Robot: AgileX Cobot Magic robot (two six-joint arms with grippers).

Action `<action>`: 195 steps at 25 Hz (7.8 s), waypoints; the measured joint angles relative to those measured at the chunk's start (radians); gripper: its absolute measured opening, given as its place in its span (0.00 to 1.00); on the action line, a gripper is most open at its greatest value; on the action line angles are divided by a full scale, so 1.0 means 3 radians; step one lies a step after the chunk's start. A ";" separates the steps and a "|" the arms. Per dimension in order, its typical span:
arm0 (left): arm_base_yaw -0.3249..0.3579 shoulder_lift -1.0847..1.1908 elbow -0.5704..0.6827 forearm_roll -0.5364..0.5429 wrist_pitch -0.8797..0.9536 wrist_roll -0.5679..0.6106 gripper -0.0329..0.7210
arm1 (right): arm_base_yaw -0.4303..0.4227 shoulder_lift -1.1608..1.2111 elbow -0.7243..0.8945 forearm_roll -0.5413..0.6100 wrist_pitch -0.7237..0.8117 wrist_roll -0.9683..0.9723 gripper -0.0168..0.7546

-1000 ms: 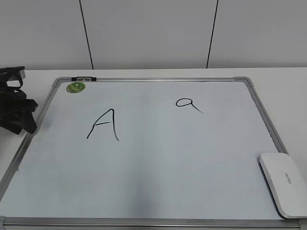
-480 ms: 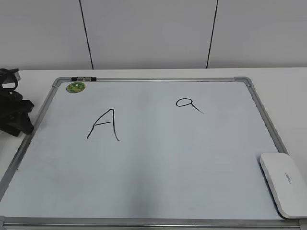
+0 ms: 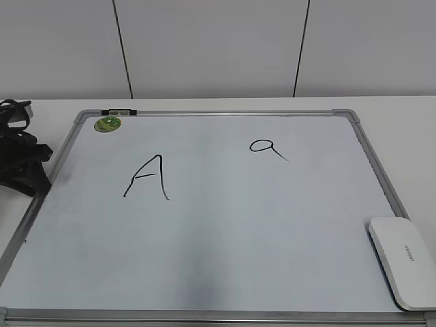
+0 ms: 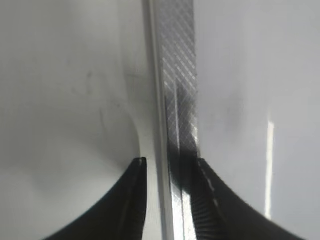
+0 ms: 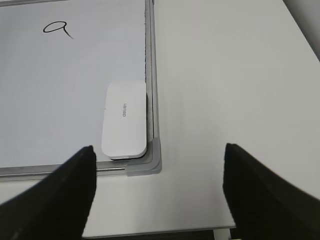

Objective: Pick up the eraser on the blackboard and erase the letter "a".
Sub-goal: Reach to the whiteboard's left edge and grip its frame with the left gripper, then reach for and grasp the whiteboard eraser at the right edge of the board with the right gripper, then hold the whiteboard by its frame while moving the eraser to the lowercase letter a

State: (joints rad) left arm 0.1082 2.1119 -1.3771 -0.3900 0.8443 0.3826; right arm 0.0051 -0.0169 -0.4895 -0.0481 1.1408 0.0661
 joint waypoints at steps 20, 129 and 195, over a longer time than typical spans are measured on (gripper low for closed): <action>0.0008 0.0044 -0.0035 -0.0083 0.0073 -0.0013 0.09 | 0.0000 0.0000 0.0000 0.0001 0.0000 0.0000 0.78; 0.0008 0.0044 -0.0042 -0.0071 0.0096 -0.0015 0.09 | 0.0432 0.5251 -0.2191 0.0239 -0.0724 -0.0054 0.71; 0.0015 0.0044 -0.0050 -0.0113 0.0130 -0.0015 0.08 | 0.1412 0.8415 -0.5908 0.0160 0.0268 -0.0410 0.71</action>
State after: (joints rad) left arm 0.1127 2.1249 -1.3920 -0.4239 0.8832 0.3781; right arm 0.4287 2.5076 -2.2621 0.0000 1.2214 -0.0569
